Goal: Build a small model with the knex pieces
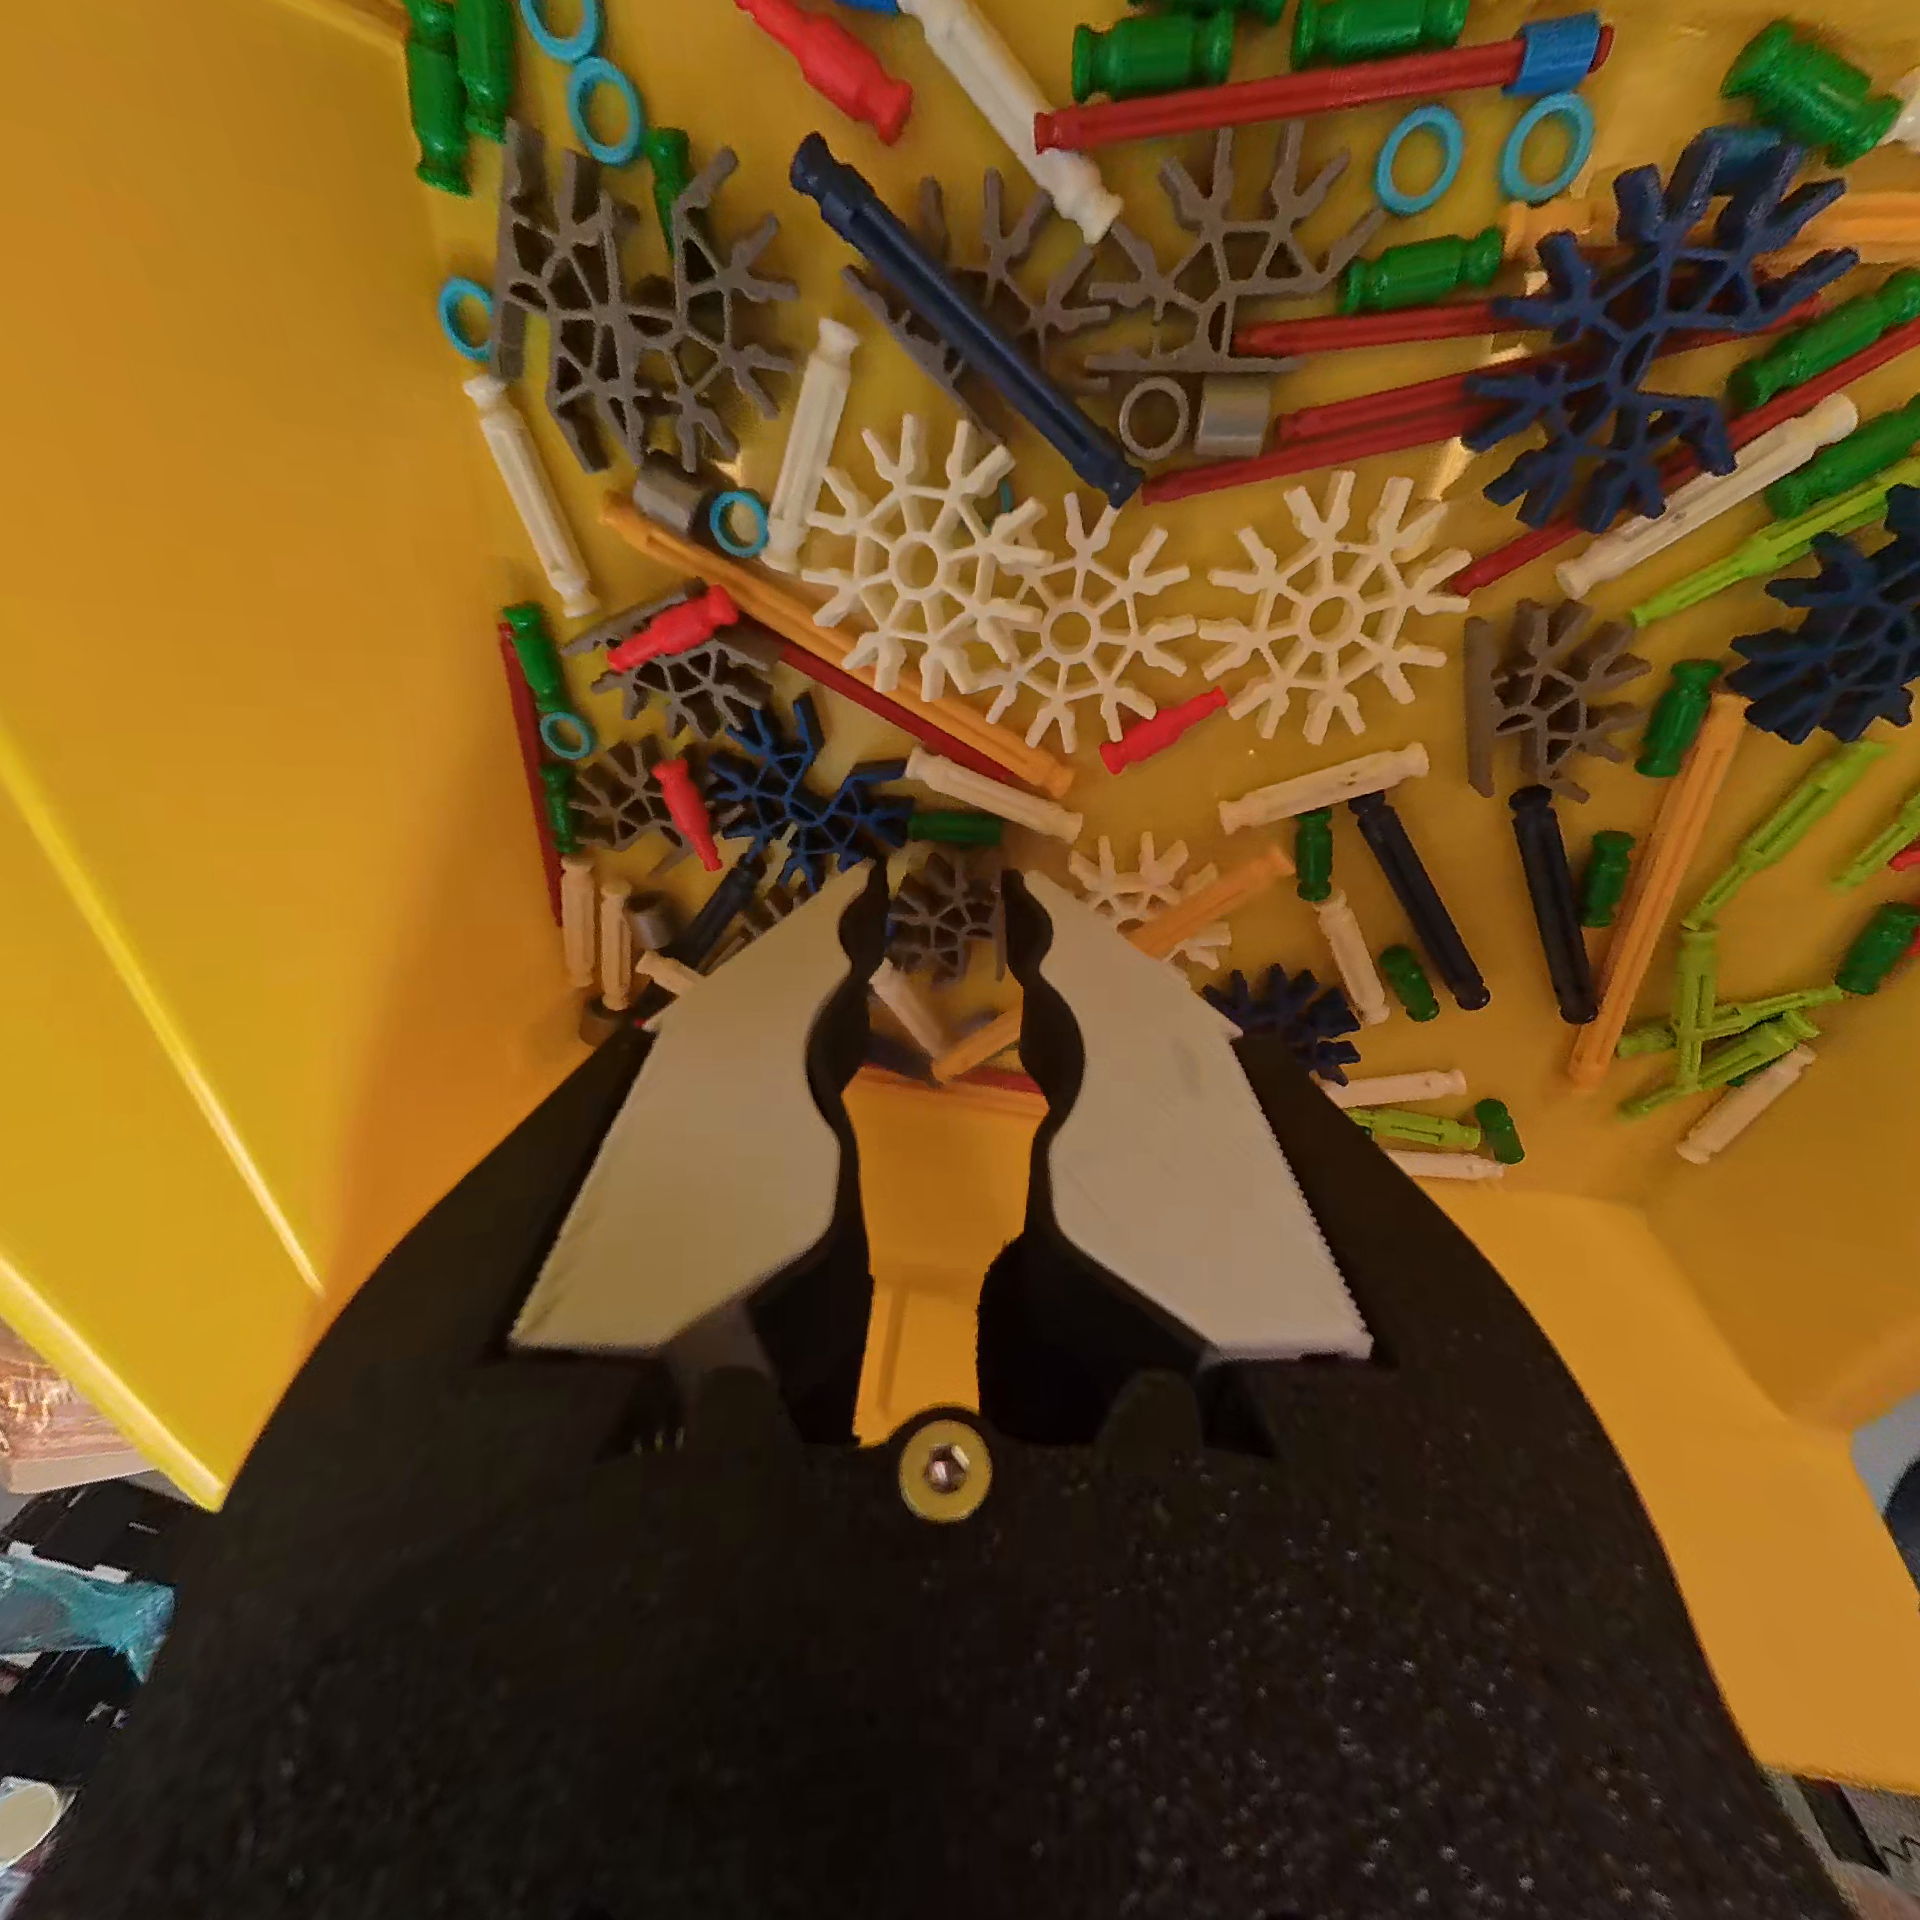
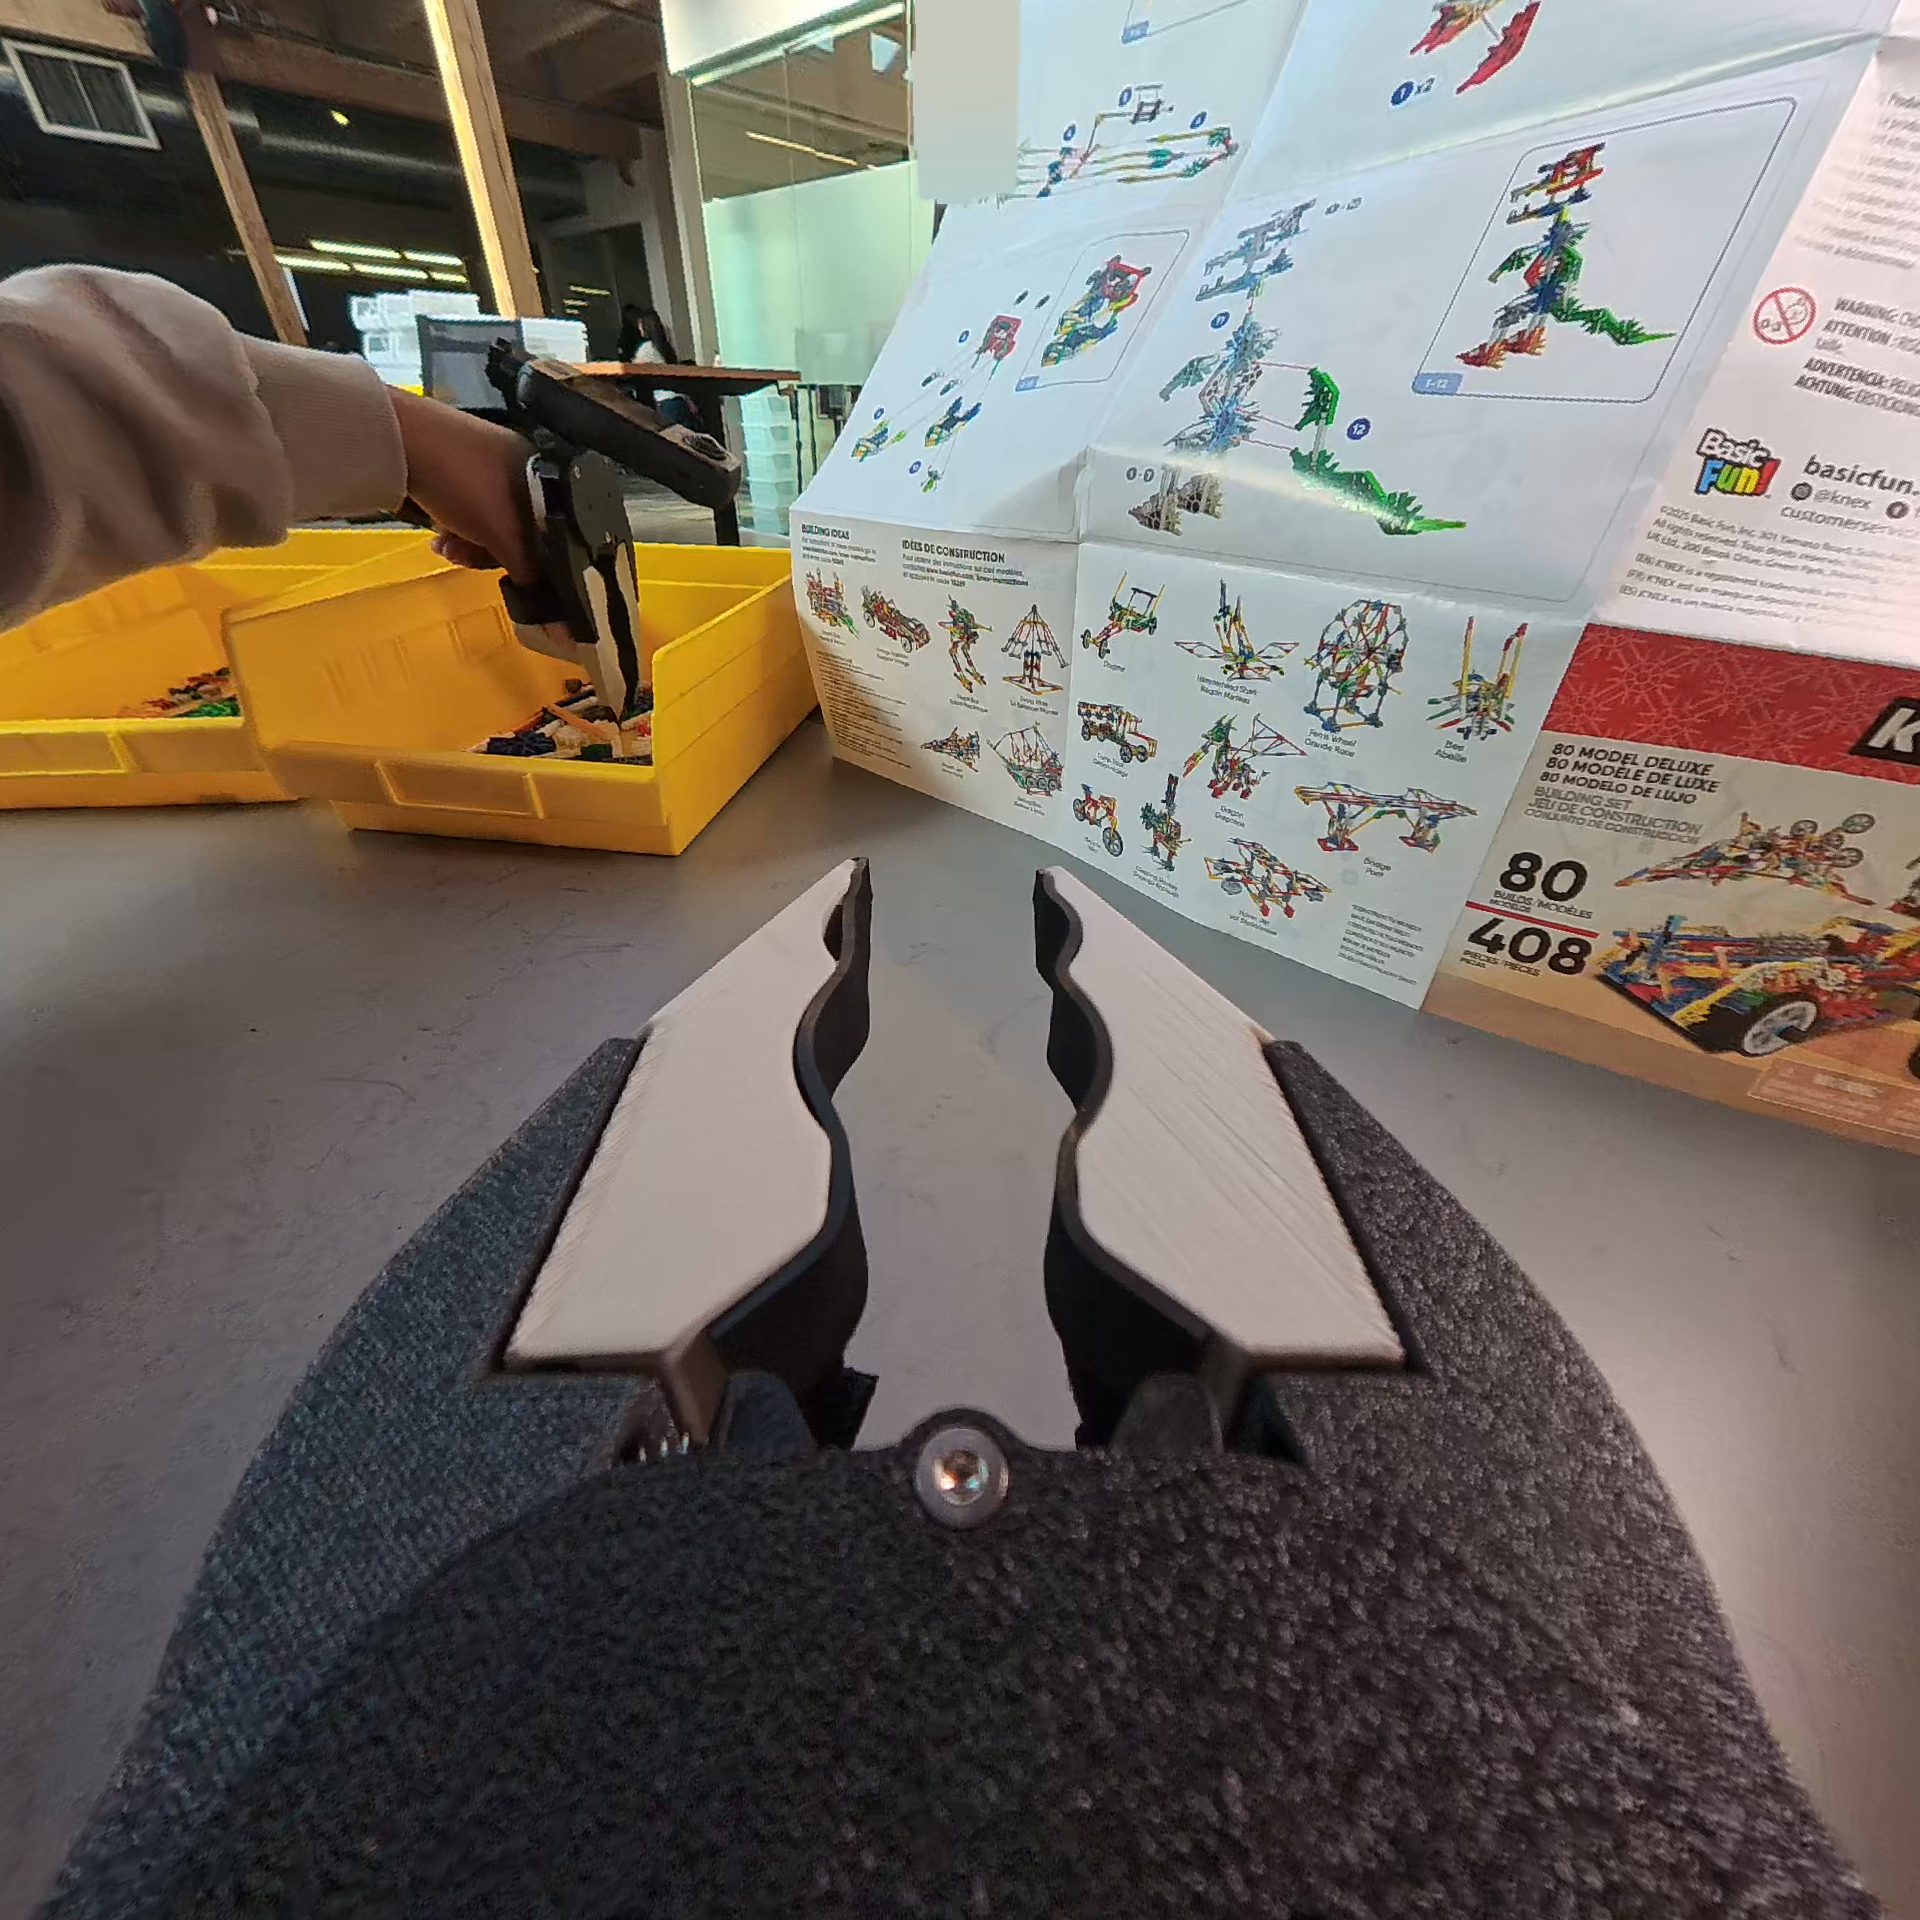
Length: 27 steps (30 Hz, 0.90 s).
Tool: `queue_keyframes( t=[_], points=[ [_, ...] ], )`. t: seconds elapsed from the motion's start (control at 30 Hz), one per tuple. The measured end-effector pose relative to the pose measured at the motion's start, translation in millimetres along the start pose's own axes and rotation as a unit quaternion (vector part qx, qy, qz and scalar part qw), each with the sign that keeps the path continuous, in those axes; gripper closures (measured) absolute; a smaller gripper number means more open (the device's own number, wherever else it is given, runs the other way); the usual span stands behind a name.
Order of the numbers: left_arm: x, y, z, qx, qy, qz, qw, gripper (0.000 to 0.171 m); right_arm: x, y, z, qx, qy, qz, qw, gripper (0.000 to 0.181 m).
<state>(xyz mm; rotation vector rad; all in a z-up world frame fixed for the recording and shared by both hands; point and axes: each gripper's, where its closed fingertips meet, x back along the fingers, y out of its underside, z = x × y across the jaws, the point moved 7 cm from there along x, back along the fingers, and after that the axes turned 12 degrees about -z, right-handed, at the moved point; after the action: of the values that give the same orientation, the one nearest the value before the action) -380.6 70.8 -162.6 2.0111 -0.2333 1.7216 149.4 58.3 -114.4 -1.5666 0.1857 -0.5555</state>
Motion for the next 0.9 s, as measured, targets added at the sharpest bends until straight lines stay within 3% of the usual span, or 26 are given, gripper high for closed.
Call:
queue_keyframes(
  t=[0.2, 0.6, 0.9],
  points=[
    [-2.2, 5.0, -5.1, 0.004, 0.003, -0.007, 1.000, 0.156, -0.5, 0.2, 0.9, -0.005, -0.003, -0.001, 1.000, 0.152],
    [-6.4, 11.6, -5.4, -0.002, -0.022, -0.046, 0.999, 0.149, -1.4, 0.5, -2.0, 0.005, -0.005, -0.005, 1.000, 0.152],
    [-7.6, 9.7, -0.1, -0.057, -0.058, -0.076, 0.994, 0.145, -2.3, 1.0, -6.0, 0.020, -0.009, -0.011, 1.000, 0.152]
  ],
)
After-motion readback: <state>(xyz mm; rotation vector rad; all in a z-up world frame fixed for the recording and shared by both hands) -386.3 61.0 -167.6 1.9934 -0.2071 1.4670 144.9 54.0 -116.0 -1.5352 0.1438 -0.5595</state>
